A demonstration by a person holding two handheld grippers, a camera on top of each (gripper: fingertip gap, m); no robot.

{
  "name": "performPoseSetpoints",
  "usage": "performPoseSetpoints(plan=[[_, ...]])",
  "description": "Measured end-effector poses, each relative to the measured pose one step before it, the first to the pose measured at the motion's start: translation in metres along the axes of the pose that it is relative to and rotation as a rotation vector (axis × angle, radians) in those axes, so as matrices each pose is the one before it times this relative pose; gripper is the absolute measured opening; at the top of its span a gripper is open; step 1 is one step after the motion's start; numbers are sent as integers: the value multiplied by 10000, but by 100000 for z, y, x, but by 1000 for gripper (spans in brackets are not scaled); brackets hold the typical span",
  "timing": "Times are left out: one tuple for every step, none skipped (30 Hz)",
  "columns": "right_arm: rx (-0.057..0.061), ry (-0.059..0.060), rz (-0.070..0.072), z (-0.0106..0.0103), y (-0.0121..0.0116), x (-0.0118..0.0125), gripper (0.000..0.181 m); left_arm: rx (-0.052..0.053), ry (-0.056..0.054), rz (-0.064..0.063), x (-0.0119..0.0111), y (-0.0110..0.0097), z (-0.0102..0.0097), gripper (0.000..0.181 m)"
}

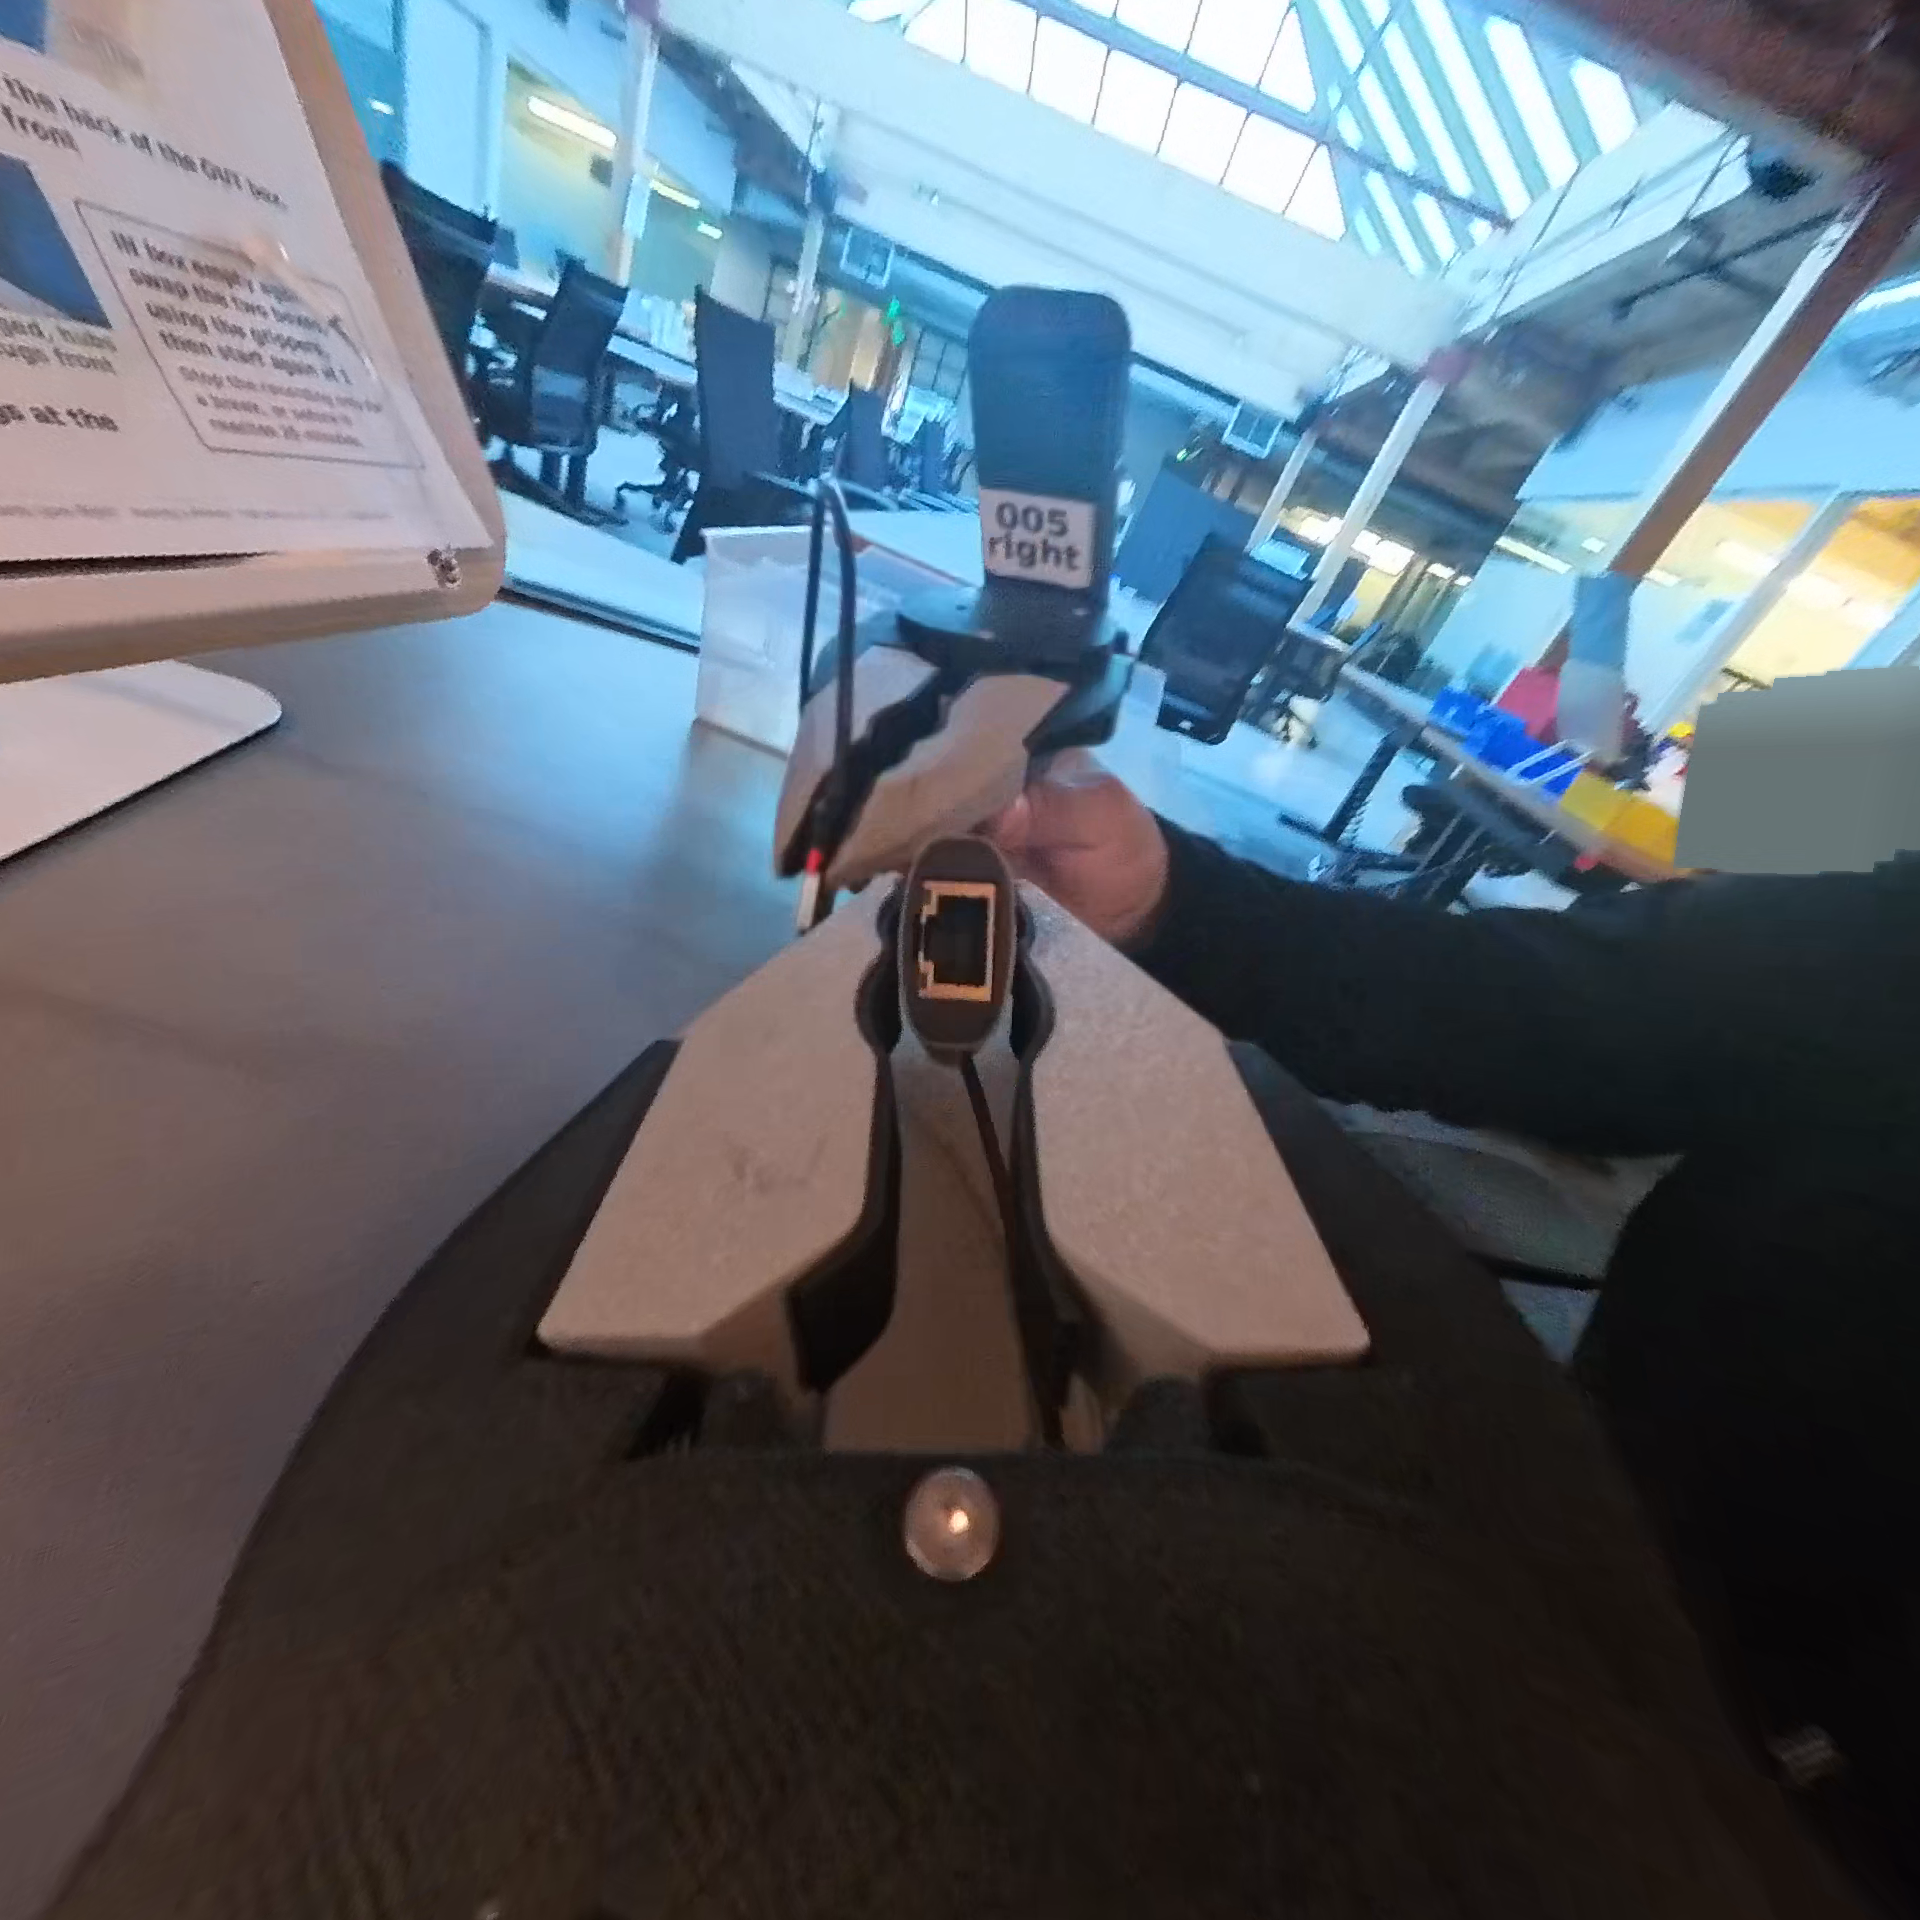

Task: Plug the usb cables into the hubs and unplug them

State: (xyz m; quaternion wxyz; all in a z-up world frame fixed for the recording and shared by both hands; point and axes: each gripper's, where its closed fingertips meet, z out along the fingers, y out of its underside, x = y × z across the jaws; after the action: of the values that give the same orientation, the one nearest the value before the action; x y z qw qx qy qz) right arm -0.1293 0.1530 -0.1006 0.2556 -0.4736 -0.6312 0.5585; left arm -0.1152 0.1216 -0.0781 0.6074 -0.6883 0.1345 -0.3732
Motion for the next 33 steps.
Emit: performPoseSetpoints(plan=[[-629,365,-257,261,1031,508,4,-130,-149,87,-212,205,58,15],[-544,219,-199,243,856,299,5,-48,-76,33,-155,79,16,15],[-375,129,-155,195,531,121,5,-1,-19,-37,-141,15,-7,14],[-177,82,-112,129,211,24,4,-30,-31,-71,-193,75,-17,15],[-104,78,-85,29,112,41,4,-58,-83,-52,-269,149,-16,14],[-79,187,-82,-122,116,227,4,-69,-120,-6,-316,187,-11,14],[38,279,-14,-295,-28,348,4,-81,-99,-8,-279,206,-25,14],[204,224,151,-527,-329,197,4,-52,-52,-17,-184,164,-10,15],[300,57,218,-843,-666,-206,4,-45,-34,-35,-153,130,-4,14],[316,-79,138,-1159,-919,-614,4,-52,-12,-46,-104,119,19,14],[131,-96,21,-1376,-870,-803,4,-57,21,-54,-23,93,26,14],[-122,83,-59,-1580,-708,-630,5,-39,22,-62,13,47,28,14],[-264,222,-128,-1820,-632,-429,4,-27,2,-46,34,34,31,14],[-345,323,-148,-2042,-532,-187,4,-64,-22,-27,18,74,37,14],[-395,496,-115,-2244,-386,228,5,-82,-81,-16,-61,90,43,14],[-375,645,-64,-2379,-258,656,4,-63,-118,-7,-119,97,29,14],[-369,671,-22,-2414,-27,938,4,-65,-97,-22,-129,90,26,15],[-413,672,29,-2294,315,1230,4,-48,-43,-27,-58,65,18,15],[-435,623,121,-2003,703,1432,4,-8,21,-11,43,22,16,14],[-461,457,245,-1576,1065,1453,4,4,73,-3,126,9,50,14],[-496,264,381,-1094,1357,1395,4,-22,100,-8,190,37,86,14],[-515,144,490,-612,1570,1334,5,-60,95,4,179,108,110,14],[-516,131,509,-194,1658,1392,5,-98,39,33,123,152,129,14],[-457,215,427,197,1624,1503,5,-124,-37,68,18,196,123,14],[-498,256,331,547,1732,1481,5,-134,-87,95,-32,211,105,14],[-645,182,322,760,1928,1247,6,-115,-133,121,-98,166,41,14],[-750,79,379,904,1960,939,7,-96,-174,142,-169,151,18,15],[-828,-52,380,965,1889,530,10,-108,-164,119,-196,178,-5,15],[-913,-116,331,936,1790,241,12,-79,-137,59,-195,144,-1,15],[-948,-48,279,841,1646,205,14,-31,-53,8,-115,81,-3,16],[-901,96,222,671,1426,337,18,7,25,-66,-21,21,-1,16],[-794,204,153,452,1151,429,22,11,61,-90,22,-5,2,16],[-676,167,90,223,928,292,25,-1,74,-68,61,5,29,16]])
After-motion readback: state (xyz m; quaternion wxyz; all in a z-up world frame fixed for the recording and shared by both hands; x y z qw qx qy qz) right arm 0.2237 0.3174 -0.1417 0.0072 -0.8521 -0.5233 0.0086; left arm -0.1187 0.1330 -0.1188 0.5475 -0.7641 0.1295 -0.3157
